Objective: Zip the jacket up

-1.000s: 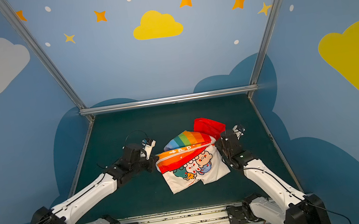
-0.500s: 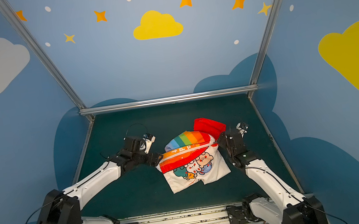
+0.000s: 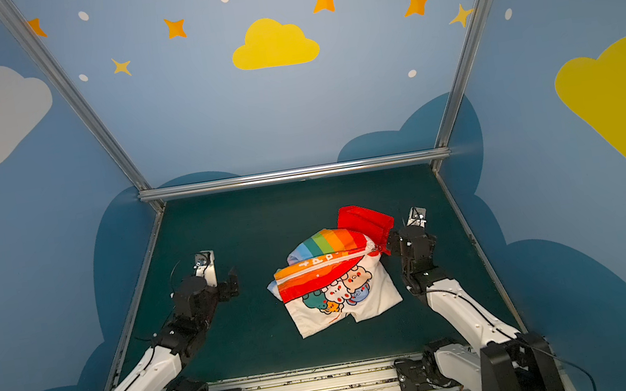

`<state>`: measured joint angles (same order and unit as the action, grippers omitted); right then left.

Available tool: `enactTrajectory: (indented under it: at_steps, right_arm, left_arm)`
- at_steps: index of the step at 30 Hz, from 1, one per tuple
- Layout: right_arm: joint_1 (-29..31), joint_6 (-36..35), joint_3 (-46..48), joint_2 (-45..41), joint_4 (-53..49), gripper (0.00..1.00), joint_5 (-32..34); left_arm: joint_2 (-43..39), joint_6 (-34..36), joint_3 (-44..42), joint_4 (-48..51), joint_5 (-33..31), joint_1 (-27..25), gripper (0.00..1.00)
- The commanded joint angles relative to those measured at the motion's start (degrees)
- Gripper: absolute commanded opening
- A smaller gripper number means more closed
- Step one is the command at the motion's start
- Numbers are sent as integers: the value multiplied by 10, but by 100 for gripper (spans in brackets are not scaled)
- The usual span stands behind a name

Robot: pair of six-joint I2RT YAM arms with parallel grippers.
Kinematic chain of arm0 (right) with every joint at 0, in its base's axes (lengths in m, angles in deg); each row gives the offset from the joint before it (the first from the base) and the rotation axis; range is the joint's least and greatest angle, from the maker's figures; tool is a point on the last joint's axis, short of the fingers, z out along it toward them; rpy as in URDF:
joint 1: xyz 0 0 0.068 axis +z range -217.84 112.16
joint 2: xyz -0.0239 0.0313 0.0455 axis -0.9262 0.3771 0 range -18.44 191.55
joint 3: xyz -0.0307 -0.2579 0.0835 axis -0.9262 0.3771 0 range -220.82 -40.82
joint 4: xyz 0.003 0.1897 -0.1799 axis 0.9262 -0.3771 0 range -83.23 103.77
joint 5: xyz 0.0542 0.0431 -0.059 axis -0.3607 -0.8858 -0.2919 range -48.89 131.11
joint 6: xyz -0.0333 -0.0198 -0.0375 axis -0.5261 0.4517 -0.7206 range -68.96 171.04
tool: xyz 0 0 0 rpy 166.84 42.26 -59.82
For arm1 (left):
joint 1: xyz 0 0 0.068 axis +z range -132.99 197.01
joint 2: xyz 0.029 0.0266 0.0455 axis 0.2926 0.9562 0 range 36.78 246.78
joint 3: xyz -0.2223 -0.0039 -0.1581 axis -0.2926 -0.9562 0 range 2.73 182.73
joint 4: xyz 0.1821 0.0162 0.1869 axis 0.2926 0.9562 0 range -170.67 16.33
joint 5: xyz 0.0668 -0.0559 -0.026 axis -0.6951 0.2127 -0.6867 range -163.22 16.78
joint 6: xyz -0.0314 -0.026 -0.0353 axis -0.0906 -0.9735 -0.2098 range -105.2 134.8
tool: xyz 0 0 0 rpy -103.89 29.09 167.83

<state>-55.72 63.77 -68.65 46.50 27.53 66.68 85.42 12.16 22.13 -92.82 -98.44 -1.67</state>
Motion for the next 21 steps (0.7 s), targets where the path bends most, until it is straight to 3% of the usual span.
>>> enactTrajectory:
  at_steps: [1, 5, 11, 13, 18, 21]
  right_arm:
    - [-2, -76, 17, 57, 118, 86, 27]
    - [-6, -141, 53, 131, 283, 86, 49]
    - [-38, -126, 100, 184, 410, 87, -28]
    - [-38, -133, 112, 179, 417, 87, -66]
    - [-43, -159, 147, 261, 583, 88, -111]
    - [-43, -150, 124, 220, 476, 88, -117]
  left_arm:
    - [-13, 9, -33, -102, -33, 43, 99]
    - [-8, -16, -54, -139, 15, 102, 99]
    - [55, -19, -52, -167, 71, 160, 99]
    - [90, -21, -57, -204, 95, 168, 99]
    - [233, -9, -45, -331, 116, 172, 99]
    - [287, 11, -32, -379, 146, 172, 99]
